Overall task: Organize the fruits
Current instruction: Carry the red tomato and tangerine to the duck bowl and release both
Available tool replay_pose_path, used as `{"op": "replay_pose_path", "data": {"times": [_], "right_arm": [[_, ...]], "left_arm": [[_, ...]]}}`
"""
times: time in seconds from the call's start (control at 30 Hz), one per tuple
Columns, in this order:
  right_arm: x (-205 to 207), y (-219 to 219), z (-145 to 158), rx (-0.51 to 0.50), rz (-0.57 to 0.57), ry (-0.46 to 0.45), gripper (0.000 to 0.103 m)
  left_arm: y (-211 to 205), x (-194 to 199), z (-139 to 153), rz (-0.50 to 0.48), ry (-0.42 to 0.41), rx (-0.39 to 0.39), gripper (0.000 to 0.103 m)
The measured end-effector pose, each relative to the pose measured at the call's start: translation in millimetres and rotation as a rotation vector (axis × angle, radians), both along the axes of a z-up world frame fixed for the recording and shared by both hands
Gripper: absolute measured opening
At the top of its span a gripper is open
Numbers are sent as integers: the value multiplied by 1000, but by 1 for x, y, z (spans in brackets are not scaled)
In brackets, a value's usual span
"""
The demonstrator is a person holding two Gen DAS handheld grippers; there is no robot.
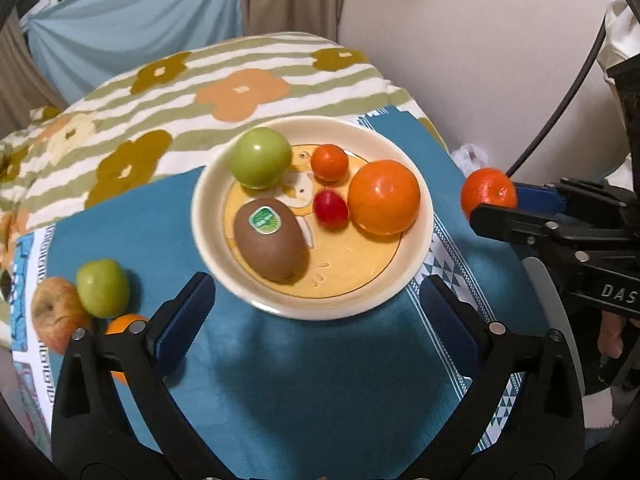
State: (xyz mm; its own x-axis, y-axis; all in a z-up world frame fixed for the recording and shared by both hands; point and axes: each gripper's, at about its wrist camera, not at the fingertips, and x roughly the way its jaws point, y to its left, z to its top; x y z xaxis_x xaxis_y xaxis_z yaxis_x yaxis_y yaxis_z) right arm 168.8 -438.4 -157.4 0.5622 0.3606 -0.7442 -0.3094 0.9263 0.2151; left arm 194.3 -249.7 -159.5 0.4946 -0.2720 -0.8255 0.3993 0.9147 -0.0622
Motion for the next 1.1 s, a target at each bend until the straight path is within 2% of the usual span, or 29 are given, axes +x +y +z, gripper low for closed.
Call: {"op": "replay_pose_path", "data": {"times": [0.53,0.8,0.97,1.03,1.1], "right_arm": [[10,49,-10,17,149,16,35],[21,63,-34,-12,175,69,35],[23,66,-37,-49,175,64,36],[22,66,-35,-53,168,56,47],[21,64,-32,-40,167,38,79]], "left_arm": [[73,-26,23,207,-28,18,103],[107,-37,23,310,-20,21,103],[115,-41,20,346,-12,20,103],[116,-43,23,351,-19,19,103],[116,-46,26,354,-25,18,103]]}}
